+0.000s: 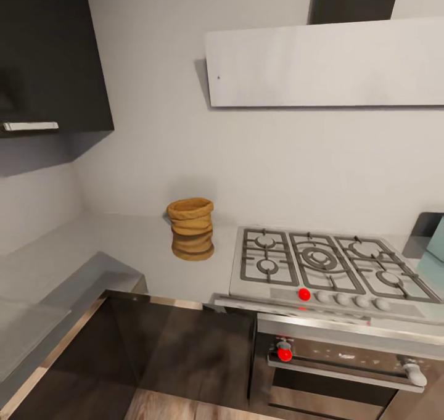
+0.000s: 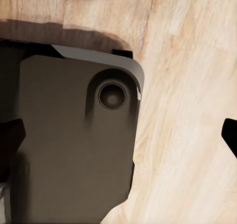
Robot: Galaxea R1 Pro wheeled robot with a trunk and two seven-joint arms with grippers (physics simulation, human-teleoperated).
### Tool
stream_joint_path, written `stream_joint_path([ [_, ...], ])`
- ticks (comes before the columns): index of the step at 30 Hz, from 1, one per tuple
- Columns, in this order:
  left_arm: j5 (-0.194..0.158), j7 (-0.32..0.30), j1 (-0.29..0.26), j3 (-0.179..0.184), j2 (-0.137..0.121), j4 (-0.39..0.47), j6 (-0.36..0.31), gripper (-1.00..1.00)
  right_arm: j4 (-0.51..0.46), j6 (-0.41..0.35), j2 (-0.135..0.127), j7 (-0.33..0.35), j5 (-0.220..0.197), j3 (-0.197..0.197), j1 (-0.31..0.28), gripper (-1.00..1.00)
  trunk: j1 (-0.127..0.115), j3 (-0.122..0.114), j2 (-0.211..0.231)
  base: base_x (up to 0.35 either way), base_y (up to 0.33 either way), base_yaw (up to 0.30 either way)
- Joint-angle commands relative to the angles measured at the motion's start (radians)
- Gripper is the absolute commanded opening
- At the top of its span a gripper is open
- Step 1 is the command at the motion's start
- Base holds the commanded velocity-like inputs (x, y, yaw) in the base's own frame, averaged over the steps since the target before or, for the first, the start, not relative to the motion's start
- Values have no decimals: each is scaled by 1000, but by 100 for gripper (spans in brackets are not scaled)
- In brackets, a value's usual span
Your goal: In the kitchen, take the popcorn bag from the countertop, put it into the microwave, and heat it until the popcorn is cooked so the cooked popcorn ends up inside the bag.
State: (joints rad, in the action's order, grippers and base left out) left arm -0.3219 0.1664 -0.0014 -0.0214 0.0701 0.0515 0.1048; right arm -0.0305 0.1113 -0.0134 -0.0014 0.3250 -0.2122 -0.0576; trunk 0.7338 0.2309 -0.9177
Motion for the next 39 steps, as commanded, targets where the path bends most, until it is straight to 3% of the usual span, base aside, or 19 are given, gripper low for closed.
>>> stream_joint_path([
  [1,-3,2,0,-2,0,1,3,100,1,4,0,0,9,-9,-1,100,-4,-2,6,0,0,0],
  [12,-3,2,0,-2,1,1,3,100,4,4,-3,18,14,-6,-1,100,-46,-34,83,0,0,0],
  [39,-3,2,0,-1,2,-1,3,100,4,-10,-4,16,12,-3,-1,100,-150,-76,272,0,0,0],
])
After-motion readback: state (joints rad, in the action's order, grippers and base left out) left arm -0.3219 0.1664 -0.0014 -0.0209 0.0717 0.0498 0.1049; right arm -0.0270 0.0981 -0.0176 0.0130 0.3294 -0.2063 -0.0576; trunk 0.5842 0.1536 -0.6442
